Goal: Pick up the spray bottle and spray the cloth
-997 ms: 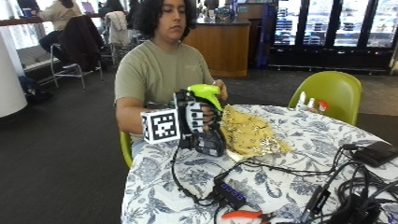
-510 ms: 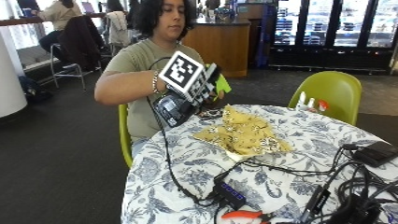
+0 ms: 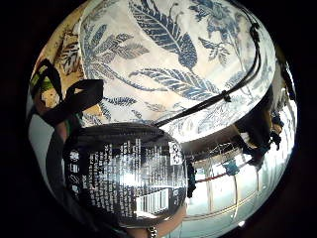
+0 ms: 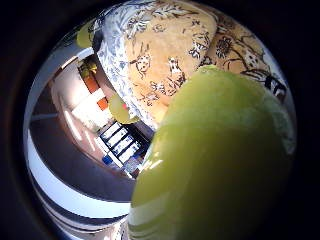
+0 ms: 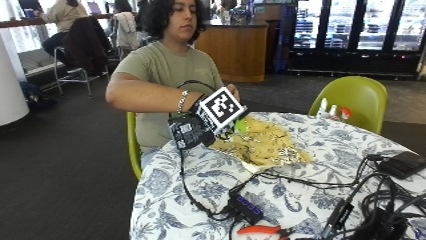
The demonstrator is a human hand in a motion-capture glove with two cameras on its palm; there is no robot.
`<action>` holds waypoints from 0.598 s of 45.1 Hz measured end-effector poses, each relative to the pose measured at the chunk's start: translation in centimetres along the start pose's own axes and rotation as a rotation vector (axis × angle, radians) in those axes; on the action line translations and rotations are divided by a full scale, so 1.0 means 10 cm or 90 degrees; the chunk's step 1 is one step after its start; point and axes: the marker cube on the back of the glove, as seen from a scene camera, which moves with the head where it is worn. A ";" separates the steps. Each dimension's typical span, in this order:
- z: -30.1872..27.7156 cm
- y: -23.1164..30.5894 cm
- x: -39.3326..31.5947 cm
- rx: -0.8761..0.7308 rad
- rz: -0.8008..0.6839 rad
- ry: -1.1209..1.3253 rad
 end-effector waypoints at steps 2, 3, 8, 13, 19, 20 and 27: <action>-0.09 0.08 -0.03 0.012 -0.005 -0.008; -0.14 0.12 -0.05 0.019 -0.008 -0.011; -0.39 0.33 -0.13 0.057 -0.025 -0.014; -0.63 0.46 -0.19 0.083 -0.039 -0.011; -0.56 0.35 -0.18 0.063 -0.015 0.013; -0.52 0.31 -0.17 0.055 -0.010 0.017; -0.17 0.00 -0.09 0.006 0.022 0.029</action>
